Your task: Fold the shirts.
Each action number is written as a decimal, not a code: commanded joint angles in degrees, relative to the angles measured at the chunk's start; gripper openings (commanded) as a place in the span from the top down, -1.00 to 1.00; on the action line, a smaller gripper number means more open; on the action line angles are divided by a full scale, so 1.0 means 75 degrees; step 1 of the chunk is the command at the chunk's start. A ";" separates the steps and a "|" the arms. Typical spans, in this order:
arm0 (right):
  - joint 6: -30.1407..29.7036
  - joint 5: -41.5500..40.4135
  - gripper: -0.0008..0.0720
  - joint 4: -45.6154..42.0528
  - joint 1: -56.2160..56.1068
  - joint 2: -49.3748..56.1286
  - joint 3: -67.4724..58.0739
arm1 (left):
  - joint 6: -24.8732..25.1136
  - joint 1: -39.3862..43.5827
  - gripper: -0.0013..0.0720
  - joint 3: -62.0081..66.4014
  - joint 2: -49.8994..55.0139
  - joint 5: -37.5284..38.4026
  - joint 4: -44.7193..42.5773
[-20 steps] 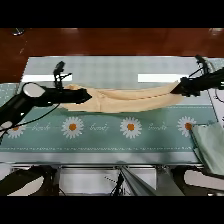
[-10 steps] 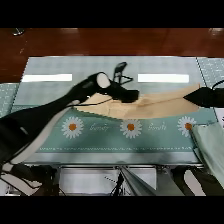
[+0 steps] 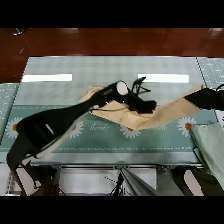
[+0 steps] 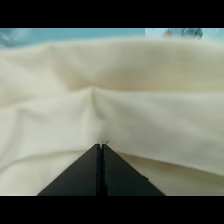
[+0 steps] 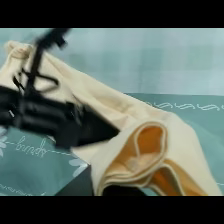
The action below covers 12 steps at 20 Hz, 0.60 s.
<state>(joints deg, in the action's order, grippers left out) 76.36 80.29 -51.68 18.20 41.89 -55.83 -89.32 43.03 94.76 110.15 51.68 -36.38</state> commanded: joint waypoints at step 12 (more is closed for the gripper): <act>0.0597 -0.2550 0.91 0.0653 -0.5963 0.5246 -0.3200 | 0.1218 -0.5511 0.91 -0.5234 -0.8571 0.1055 -0.1979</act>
<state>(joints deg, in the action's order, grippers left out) 80.16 64.36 -46.85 -17.28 67.07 -70.70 -82.32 5.32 68.14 61.89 60.84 -49.67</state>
